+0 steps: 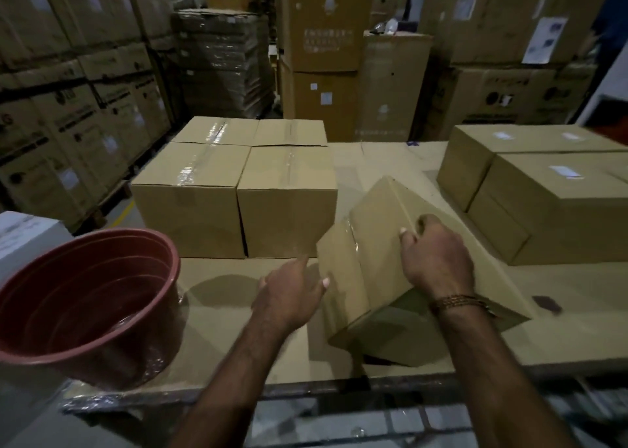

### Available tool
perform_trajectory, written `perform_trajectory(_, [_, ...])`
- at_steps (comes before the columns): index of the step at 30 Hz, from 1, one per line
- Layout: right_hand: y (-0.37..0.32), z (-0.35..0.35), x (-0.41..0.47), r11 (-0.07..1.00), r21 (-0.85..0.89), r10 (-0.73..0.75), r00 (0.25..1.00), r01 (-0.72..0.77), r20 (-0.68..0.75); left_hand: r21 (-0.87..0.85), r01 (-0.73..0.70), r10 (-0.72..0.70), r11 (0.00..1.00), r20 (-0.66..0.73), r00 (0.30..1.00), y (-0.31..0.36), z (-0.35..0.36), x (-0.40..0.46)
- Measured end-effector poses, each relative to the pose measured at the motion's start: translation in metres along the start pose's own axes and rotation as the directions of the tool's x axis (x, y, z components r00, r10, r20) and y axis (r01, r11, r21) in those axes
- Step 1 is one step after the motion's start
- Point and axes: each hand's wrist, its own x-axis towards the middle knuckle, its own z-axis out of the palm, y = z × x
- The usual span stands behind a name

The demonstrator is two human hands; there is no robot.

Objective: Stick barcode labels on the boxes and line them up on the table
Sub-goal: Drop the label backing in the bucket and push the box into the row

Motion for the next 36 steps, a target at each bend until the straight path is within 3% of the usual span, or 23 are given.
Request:
perform_trajectory(3, [0.032, -0.031, 0.017, 0.994, 0.112, 0.016, 1.0, -0.019, 0.024, -0.101, 0.076, -0.051, 0.992, 0.23, 0.972, 0.02, 0.033, 0.003])
perform_trajectory(5, [0.055, -0.046, 0.029, 0.983, 0.184, 0.001, 0.999, -0.01, 0.051, -0.249, 0.1, -0.028, 0.963, 0.279, 0.96, 0.032, 0.051, 0.003])
perform_trajectory(8, [0.086, -0.057, 0.048, 0.956, 0.292, -0.004, 0.996, -0.022, 0.089, -0.444, 0.112, -0.019, 0.889, 0.209, 0.978, 0.054, 0.066, 0.001])
perform_trajectory(10, [0.103, -0.058, 0.061, 0.944, 0.328, 0.003, 0.995, -0.036, 0.1, -0.488, 0.086, -0.031, 0.868, 0.119, 0.992, 0.068, 0.07, 0.001])
perform_trajectory(16, [0.142, -0.037, 0.085, 0.894, 0.435, 0.048, 0.989, -0.104, 0.137, -0.458, 0.019, -0.044, 0.889, -0.044, 0.998, 0.083, 0.067, 0.019])
perform_trajectory(24, [0.177, -0.004, 0.107, 0.906, 0.373, 0.216, 0.976, -0.201, 0.002, -0.369, -0.094, 0.103, 0.925, 0.006, 0.995, 0.092, 0.09, 0.043])
perform_trajectory(30, [0.179, 0.009, 0.145, 0.838, 0.531, 0.135, 0.991, -0.125, 0.02, -0.384, -0.126, 0.125, 0.915, -0.029, 0.992, 0.098, 0.098, 0.081])
perform_trajectory(36, [0.179, 0.033, 0.191, 0.819, 0.567, 0.126, 0.991, -0.084, -0.034, -0.396, -0.155, 0.134, 0.905, -0.079, 0.988, 0.102, 0.102, 0.134])
